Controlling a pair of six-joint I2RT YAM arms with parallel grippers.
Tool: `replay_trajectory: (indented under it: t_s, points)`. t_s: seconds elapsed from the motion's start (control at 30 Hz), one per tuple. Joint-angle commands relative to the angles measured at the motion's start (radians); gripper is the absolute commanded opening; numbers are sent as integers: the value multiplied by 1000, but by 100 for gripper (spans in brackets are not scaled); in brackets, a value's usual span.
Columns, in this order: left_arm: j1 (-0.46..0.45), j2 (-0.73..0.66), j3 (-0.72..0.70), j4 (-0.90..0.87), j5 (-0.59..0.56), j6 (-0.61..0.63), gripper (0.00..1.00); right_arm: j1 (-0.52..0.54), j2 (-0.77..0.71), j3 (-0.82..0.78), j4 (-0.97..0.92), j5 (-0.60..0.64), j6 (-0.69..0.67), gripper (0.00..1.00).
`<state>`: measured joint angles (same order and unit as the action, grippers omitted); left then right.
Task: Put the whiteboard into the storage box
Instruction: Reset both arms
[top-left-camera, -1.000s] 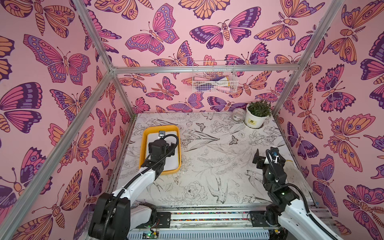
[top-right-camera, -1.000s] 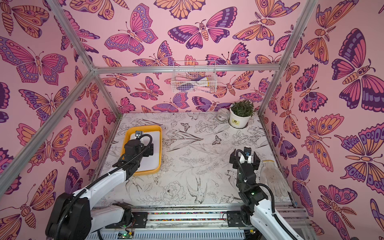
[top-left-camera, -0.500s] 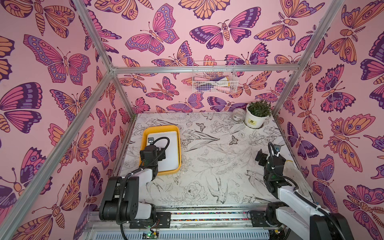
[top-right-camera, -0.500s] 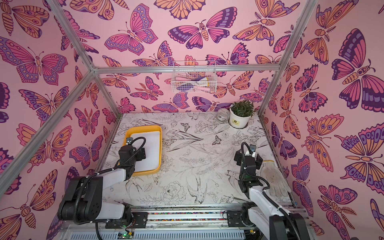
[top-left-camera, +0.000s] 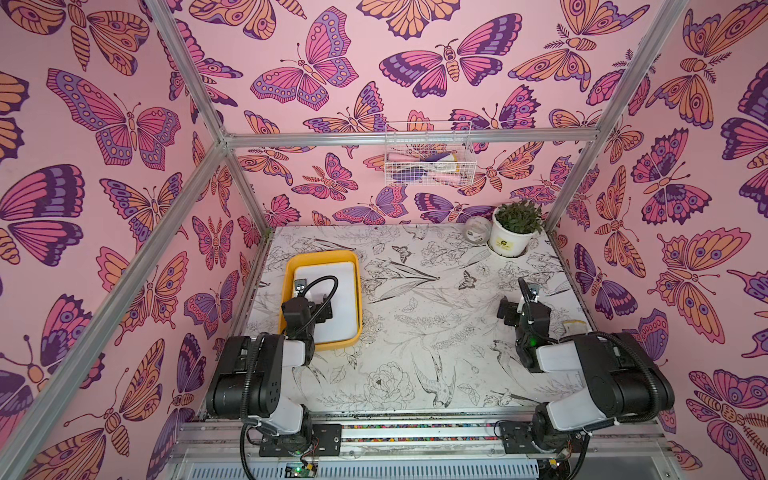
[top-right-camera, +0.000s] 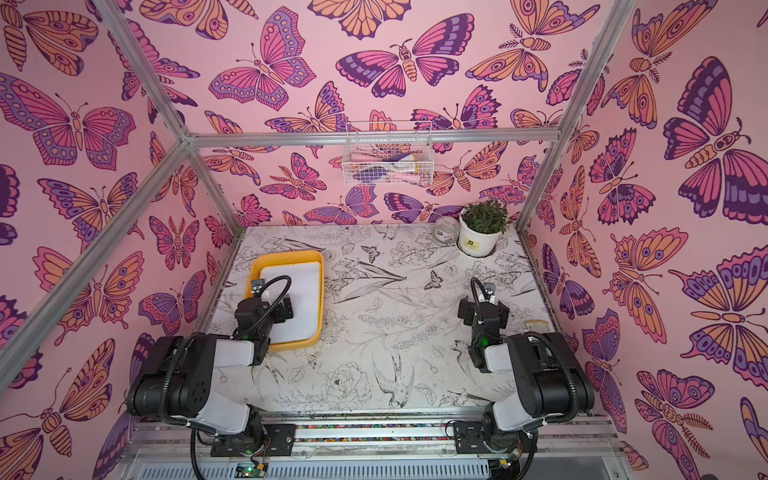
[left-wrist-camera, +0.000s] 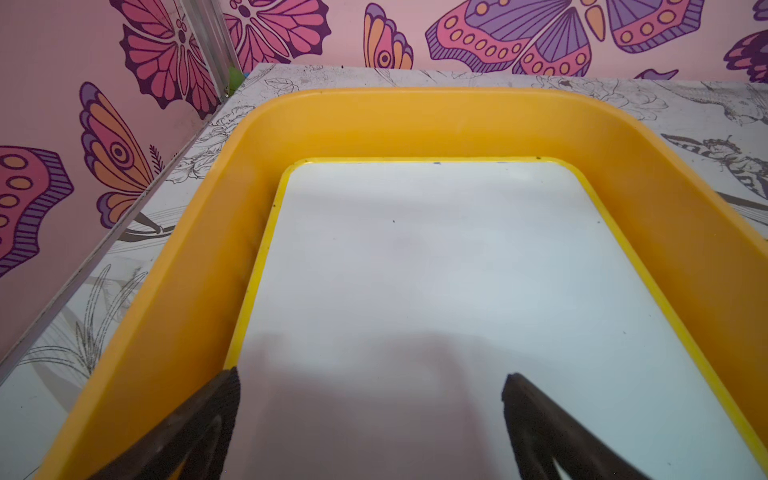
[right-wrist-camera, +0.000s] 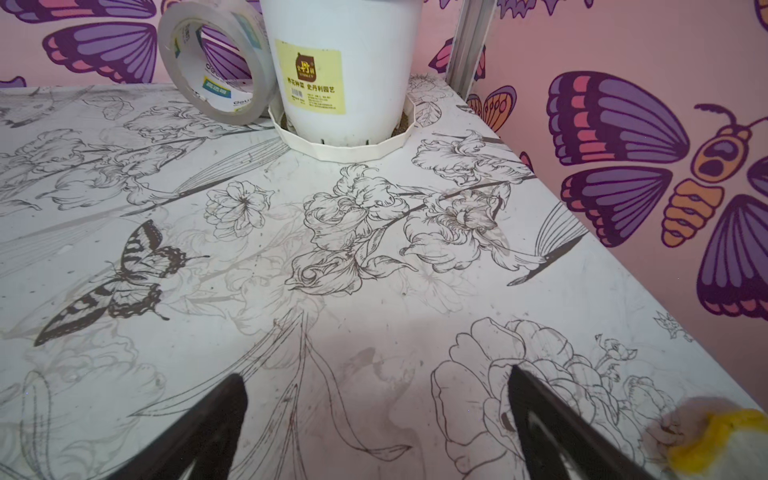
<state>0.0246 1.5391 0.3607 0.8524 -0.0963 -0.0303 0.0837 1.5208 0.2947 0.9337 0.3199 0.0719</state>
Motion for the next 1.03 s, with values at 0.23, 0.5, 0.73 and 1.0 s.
replay_trajectory:
  t_s: [0.23, 0.5, 0.73, 1.0]
  points:
    - [-8, 9, -3, 74, 7, 12, 99, -71, -13, 112, -130, -200, -10, 99]
    - [-8, 11, -3, 83, 7, 14, 100, -71, -17, 108, -127, -202, -11, 99]
    - [-8, 11, -4, 83, 7, 13, 100, -71, -16, 109, -127, -200, -11, 99]
    - [-8, 10, -5, 83, 7, 13, 100, -71, -11, 114, -134, -200, -9, 99]
